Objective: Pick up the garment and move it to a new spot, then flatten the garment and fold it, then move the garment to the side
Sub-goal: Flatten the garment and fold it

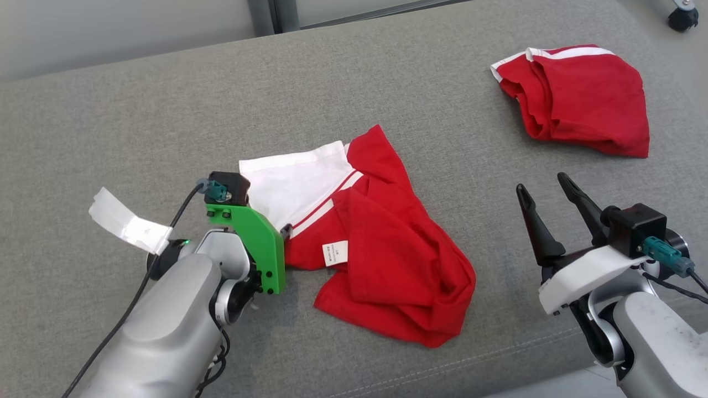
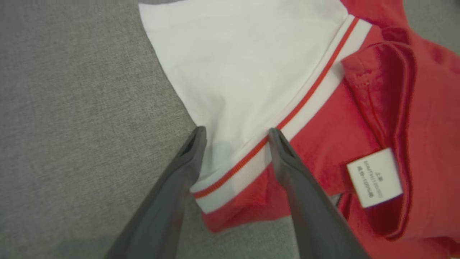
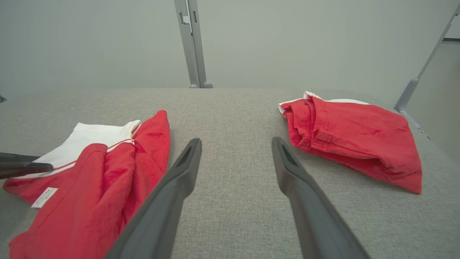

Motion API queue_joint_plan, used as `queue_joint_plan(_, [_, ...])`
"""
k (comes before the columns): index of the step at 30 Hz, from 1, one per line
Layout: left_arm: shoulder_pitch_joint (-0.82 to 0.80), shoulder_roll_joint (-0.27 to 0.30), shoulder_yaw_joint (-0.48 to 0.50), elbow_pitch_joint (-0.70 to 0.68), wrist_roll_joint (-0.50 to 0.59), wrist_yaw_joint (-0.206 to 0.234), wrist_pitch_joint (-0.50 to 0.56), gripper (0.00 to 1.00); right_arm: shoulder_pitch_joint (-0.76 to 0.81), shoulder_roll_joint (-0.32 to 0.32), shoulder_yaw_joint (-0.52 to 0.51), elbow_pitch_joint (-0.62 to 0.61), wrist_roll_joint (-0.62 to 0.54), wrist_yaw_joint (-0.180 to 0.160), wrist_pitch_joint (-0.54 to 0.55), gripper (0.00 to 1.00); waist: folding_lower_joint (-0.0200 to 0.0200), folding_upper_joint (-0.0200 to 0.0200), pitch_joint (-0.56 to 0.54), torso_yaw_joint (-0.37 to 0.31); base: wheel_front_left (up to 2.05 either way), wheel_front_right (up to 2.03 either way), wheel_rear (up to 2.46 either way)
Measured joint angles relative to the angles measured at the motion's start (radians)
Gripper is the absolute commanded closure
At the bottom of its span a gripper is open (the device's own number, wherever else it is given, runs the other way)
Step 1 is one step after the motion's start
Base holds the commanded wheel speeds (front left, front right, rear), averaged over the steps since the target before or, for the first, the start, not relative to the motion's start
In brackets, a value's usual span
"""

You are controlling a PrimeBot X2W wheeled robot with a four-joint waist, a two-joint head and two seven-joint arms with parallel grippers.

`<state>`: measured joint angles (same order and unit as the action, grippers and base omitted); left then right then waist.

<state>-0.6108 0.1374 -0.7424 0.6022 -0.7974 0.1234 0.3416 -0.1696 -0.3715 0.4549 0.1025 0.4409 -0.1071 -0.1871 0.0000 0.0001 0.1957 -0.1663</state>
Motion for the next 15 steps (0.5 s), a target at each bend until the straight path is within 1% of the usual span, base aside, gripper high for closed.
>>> queue_joint_plan(2, [-0.006, -0.001, 0.006, 0.004, 0.000, 0.000, -0.008, 0.53, 0.000, 0.001, 0.004, 0.000, 0.000, 0.000, 0.000, 0.00, 0.0000, 0.0000, 0.001, 0.003, 0.00, 0.00, 0.00])
queue_joint_plan(4, [-0.007, -0.002, 0.011, 0.010, 0.000, 0.000, -0.008, 0.59, 0.000, 0.001, 0.006, 0.000, 0.000, 0.000, 0.000, 0.00, 0.0000, -0.0001, 0.002, 0.005, 0.00, 0.00, 0.00])
queue_joint_plan(6, [-0.007, -0.006, 0.013, 0.017, 0.000, 0.000, -0.010, 0.71, 0.000, 0.001, 0.006, -0.001, 0.000, 0.000, 0.000, 0.00, 0.0000, 0.0000, 0.002, 0.006, 0.00, 0.00, 0.00])
queue_joint_plan(7, [-0.008, -0.008, 0.013, 0.021, 0.000, 0.000, -0.016, 0.74, 0.000, 0.001, 0.006, -0.001, 0.000, 0.000, 0.000, 0.00, 0.0000, 0.0000, 0.003, 0.007, 0.00, 0.00, 0.00])
queue_joint_plan(10, [-0.008, -0.016, 0.015, 0.032, 0.000, 0.000, -0.023, 0.80, 0.000, 0.000, 0.006, -0.001, 0.000, 0.000, 0.002, 0.00, 0.0000, 0.0000, 0.003, 0.007, 0.00, 0.00, 0.00])
queue_joint_plan(15, [-0.010, -0.019, 0.015, 0.043, 0.000, 0.000, -0.030, 0.85, 0.000, 0.000, 0.007, 0.000, 0.000, 0.000, 0.003, 0.00, 0.0000, 0.0000, 0.001, 0.006, 0.00, 0.00, 0.00])
